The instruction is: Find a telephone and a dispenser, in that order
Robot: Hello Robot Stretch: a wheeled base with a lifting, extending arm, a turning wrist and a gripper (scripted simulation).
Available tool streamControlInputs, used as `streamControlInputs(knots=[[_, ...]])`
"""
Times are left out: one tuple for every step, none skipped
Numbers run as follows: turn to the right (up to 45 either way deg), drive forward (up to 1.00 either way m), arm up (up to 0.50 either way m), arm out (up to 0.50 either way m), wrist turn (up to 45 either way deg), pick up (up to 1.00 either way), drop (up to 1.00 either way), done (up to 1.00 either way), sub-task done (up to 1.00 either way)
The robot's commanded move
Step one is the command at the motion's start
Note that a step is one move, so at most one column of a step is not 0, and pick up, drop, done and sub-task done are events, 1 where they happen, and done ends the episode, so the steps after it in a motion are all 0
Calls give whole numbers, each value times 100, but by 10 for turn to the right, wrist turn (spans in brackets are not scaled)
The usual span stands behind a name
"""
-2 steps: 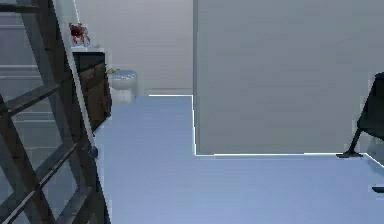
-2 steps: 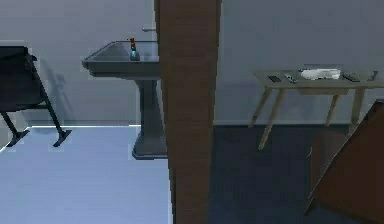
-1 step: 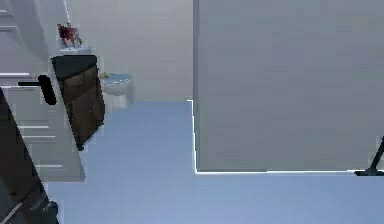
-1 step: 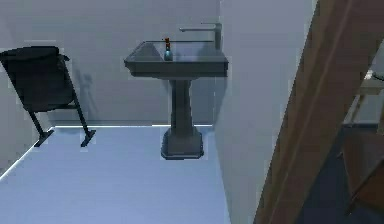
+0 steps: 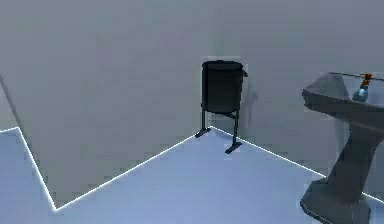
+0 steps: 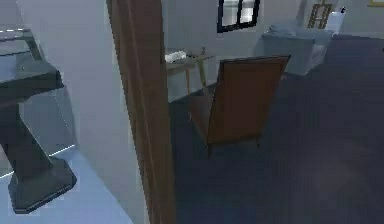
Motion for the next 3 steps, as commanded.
streamControlInputs(knots=[[420,0,0,0,0,0,0,0,0],[0,100,0,0,0,0,0,0,0],[0,0,0,0,0,0,0,100,0]])
